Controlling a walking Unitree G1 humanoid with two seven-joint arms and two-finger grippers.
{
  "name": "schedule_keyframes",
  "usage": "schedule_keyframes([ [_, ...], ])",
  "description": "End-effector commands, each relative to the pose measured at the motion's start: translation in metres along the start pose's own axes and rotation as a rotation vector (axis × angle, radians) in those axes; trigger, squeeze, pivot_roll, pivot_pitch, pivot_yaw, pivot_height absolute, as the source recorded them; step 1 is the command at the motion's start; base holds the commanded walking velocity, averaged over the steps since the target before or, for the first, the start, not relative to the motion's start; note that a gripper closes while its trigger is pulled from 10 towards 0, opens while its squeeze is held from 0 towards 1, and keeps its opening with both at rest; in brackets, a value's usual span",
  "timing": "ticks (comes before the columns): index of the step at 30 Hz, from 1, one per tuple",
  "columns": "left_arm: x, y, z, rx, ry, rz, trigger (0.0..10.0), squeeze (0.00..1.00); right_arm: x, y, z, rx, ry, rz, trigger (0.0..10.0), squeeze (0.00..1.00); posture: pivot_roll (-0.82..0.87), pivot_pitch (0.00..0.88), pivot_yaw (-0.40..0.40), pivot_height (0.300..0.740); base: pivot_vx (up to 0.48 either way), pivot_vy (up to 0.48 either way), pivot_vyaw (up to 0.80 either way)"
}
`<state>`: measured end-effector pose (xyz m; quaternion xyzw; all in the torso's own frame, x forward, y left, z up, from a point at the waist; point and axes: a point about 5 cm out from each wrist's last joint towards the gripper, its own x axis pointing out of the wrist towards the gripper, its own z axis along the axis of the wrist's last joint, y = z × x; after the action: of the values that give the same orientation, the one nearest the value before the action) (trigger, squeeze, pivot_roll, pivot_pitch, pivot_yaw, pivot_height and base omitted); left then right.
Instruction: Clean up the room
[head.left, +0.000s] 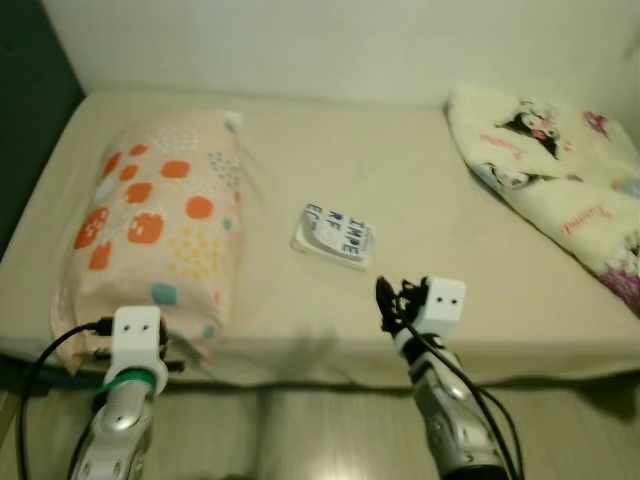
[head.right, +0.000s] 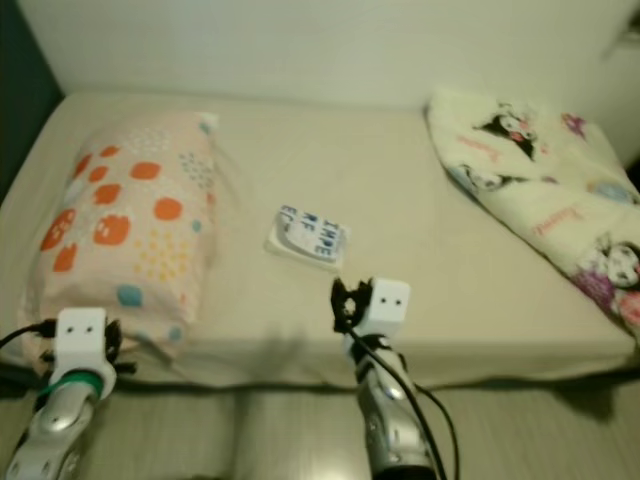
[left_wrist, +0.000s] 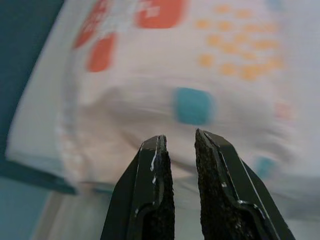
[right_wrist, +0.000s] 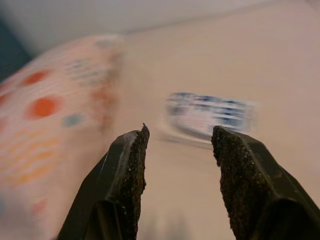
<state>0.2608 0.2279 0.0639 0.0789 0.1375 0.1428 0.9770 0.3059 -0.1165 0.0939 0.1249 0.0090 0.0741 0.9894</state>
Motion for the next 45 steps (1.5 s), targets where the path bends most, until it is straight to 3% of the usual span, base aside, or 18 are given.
schedule_keyframes([
  [1,-0.003,-0.006,-0.007,0.006,0.025,-0.016,10.0,0.00,-0.005,-0.009,-0.007,0.009,0.027,-0.038,10.0,0.00,0.12,0.080,0.014,0.740,0.394,-0.270,0.00],
  [12,-0.003,-0.007,-0.008,0.010,0.031,-0.019,10.0,0.00,-0.006,-0.009,-0.008,0.005,0.028,-0.036,10.0,0.00,0.12,0.083,0.014,0.740,0.373,-0.096,0.00],
  [26,-0.002,-0.011,-0.009,0.044,0.024,-0.058,10.0,0.00,-0.008,-0.009,-0.010,0.005,0.031,-0.044,10.0,0.00,0.11,0.084,0.020,0.740,0.000,0.000,0.00],
  [31,-0.003,-0.020,-0.008,0.220,-0.042,-0.162,10.0,0.00,-0.008,-0.009,-0.011,0.007,0.033,-0.044,10.0,0.00,0.12,0.082,0.019,0.740,0.000,0.000,0.00],
  [33,-0.003,-0.021,-0.008,0.235,-0.050,-0.176,10.0,0.00,-0.008,-0.009,-0.011,0.008,0.033,-0.044,10.0,0.00,0.12,0.082,0.019,0.740,0.000,0.000,0.00],
  [34,-0.003,-0.023,-0.007,0.283,-0.069,-0.209,10.0,0.00,-0.009,-0.009,-0.011,0.009,0.034,-0.043,10.0,0.00,0.12,0.084,0.020,0.740,0.000,0.000,0.00],
  [38,-0.012,-0.040,-0.014,0.814,-0.280,-0.482,10.0,0.00,-0.010,-0.008,-0.013,0.031,0.036,-0.040,10.0,0.00,0.12,0.093,0.009,0.721,0.000,0.000,0.00],
  [40,-0.013,-0.042,-0.018,0.930,-0.331,-0.541,10.0,0.00,-0.010,-0.007,-0.013,0.031,0.039,-0.035,10.0,0.00,0.12,0.107,0.003,0.711,0.000,0.000,0.00],
  [42,-0.013,-0.042,-0.018,0.930,-0.331,-0.541,10.0,0.00,-0.010,-0.007,-0.013,0.031,0.039,-0.035,10.0,0.00,0.12,0.107,0.003,0.706,0.000,0.000,0.00],
  [44,-0.009,-0.044,-0.015,1.016,-0.388,-0.565,10.0,0.00,-0.009,-0.004,-0.014,0.037,0.047,-0.025,10.0,0.00,0.12,0.121,-0.005,0.696,0.000,0.000,0.00],
  [45,-0.009,-0.044,-0.015,1.016,-0.388,-0.565,10.0,0.00,-0.009,-0.004,-0.014,0.037,0.047,-0.025,10.0,0.00,0.12,0.121,-0.005,0.696,0.000,0.000,0.00],
])
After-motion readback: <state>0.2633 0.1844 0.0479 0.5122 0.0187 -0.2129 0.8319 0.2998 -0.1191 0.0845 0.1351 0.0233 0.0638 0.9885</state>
